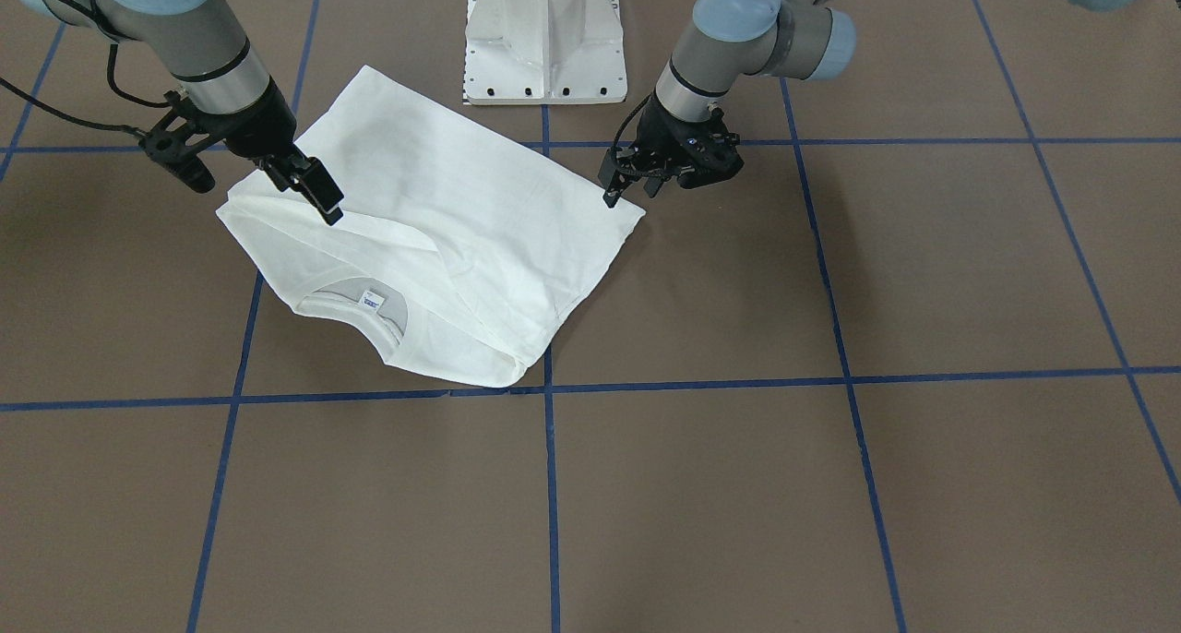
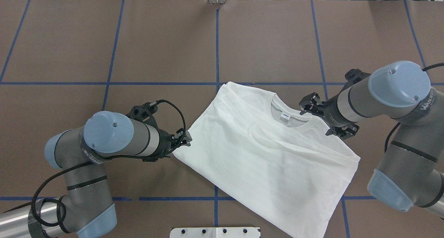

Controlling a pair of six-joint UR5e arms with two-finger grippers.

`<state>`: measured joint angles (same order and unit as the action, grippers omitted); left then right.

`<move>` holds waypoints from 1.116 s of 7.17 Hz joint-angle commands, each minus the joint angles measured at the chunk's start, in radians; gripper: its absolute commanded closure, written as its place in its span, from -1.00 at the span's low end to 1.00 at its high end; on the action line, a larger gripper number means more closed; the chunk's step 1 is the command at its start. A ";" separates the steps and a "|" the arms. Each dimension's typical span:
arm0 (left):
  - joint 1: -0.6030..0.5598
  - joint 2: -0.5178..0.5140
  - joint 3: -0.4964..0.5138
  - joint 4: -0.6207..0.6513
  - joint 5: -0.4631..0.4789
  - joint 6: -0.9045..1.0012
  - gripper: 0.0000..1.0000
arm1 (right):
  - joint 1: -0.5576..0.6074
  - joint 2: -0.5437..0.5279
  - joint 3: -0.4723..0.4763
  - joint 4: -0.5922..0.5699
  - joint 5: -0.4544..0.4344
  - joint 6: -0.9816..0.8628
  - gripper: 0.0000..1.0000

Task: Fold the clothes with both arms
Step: 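Hold the shirt corners with both grippers, pausing in place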

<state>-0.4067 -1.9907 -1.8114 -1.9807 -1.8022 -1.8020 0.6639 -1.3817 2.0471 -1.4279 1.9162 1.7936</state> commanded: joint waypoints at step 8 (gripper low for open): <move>-0.006 -0.019 0.012 0.051 0.058 0.009 0.04 | 0.026 0.015 -0.093 0.046 -0.092 -0.135 -1.00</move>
<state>-0.4117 -2.0120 -1.7730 -1.9585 -1.7453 -1.7961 0.6870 -1.3655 1.9553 -1.3814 1.8234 1.6579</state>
